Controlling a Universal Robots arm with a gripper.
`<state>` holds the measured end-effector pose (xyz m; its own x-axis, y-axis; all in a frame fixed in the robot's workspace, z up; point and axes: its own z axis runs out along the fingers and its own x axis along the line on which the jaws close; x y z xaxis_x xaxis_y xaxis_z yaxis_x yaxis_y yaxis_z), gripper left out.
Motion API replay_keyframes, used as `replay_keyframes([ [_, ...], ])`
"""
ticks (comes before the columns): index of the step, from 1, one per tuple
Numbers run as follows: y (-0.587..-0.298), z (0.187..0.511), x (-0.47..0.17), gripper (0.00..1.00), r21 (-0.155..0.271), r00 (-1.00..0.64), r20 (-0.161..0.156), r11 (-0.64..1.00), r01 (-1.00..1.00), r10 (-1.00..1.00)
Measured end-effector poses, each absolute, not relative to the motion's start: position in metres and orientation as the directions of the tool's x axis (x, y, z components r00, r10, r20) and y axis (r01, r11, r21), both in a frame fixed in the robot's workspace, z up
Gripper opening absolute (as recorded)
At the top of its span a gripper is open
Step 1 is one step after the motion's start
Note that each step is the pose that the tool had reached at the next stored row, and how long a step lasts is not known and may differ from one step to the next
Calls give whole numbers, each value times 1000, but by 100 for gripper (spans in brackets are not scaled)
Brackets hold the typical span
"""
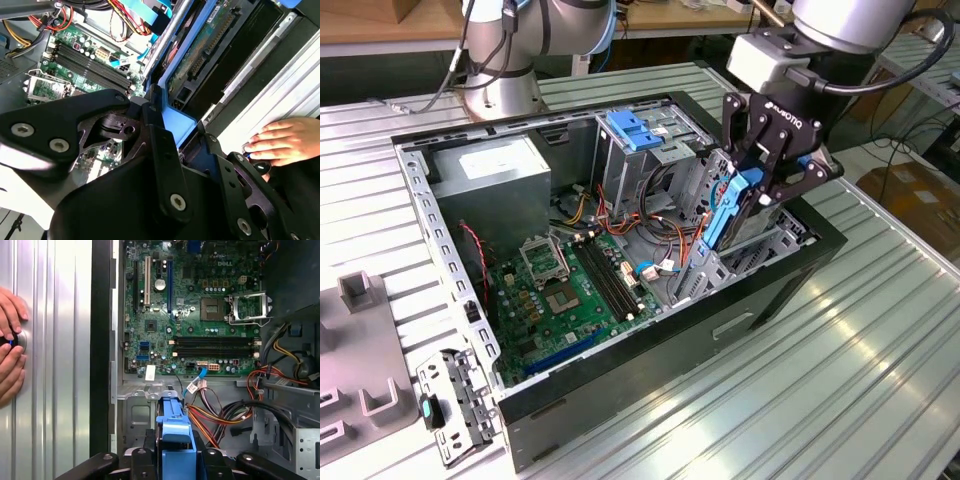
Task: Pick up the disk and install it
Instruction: 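Insert the disk into the insertion slot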
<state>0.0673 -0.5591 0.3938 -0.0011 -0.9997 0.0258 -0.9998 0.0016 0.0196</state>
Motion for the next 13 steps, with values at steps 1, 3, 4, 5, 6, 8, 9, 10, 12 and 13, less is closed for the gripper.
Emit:
replay_keyframes([
  [1,-559,392,67,37,20,-1,26,2,-1000,-1000],
  [3,-559,386,67,37,20,-1,26,2,-1000,-1000],
  [4,-560,385,67,37,20,-1,26,2,-1000,-1000],
  [5,-560,385,67,37,20,-1,26,2,-1000,-1000],
  [6,-560,385,67,37,20,-1,26,2,-1000,-1000],
  [8,-560,385,67,37,20,-1,26,2,-1000,-1000],
  [9,-560,385,67,37,20,-1,26,2,-1000,-1000],
  [10,-560,385,67,37,20,-1,26,2,-1000,-1000],
  [12,-560,385,67,38,20,-1,26,2,-1000,-1000],
  [13,-560,385,67,44,20,-1,26,2,-1000,-1000],
])
